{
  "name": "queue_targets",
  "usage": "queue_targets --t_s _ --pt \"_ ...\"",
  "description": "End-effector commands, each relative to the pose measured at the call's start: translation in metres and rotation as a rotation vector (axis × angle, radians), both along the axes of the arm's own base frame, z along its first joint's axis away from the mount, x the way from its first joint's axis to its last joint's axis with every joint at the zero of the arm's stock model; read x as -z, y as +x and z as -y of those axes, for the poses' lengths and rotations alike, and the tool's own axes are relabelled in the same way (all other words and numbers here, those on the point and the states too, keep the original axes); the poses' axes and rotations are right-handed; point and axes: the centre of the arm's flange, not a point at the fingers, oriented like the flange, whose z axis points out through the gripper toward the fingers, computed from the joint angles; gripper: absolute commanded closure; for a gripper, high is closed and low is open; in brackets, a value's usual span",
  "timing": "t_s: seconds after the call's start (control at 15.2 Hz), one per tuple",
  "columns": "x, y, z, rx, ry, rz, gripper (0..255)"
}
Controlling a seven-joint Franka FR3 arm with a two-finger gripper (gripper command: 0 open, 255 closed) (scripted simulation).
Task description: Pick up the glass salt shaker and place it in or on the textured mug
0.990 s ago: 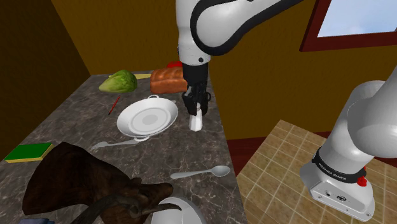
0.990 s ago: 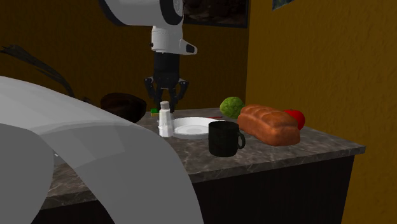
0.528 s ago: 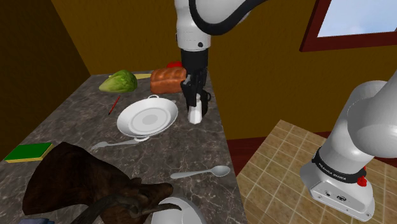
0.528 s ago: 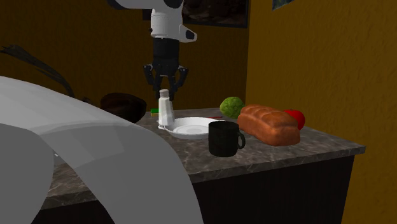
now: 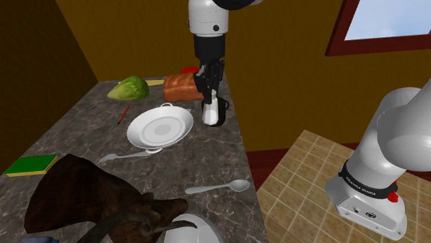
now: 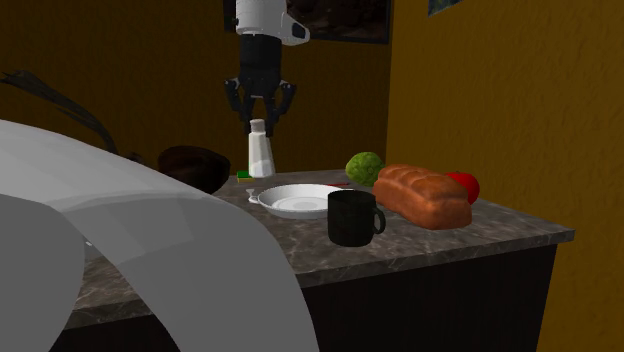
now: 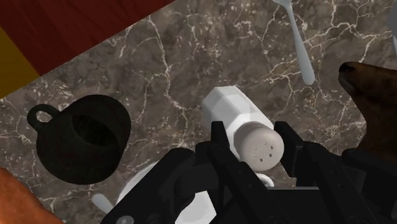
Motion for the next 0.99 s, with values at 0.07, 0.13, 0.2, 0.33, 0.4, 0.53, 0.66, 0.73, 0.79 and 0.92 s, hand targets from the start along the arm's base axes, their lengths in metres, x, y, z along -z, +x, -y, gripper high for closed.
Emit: queue_targets --t_s 0.07,0.13,0.2,0.33,0.4,0.53,0.66,0.73,0.79,0.92 --pt "-0.014 -0.001 0.001 0.000 0.000 0.000 255" --pt "-0.017 0.008 0.011 0.000 0.000 0.000 255" --pt "-0.019 0.016 0.021 0.000 0.000 0.000 255" --pt "-0.024 0.033 0.040 0.000 0.000 0.000 255" --pt "-0.026 0.041 0.050 0.000 0.000 0.000 255" --pt "-0.031 0.058 0.070 0.000 0.000 0.000 255" --pt "-0.036 0.075 0.090 0.000 0.000 0.000 255" --pt "-0.038 0.083 0.100 0.000 0.000 0.000 255" --pt "-0.040 0.092 0.110 0.000 0.000 0.000 255" --pt "-0.045 0.108 0.130 0.000 0.000 0.000 255"
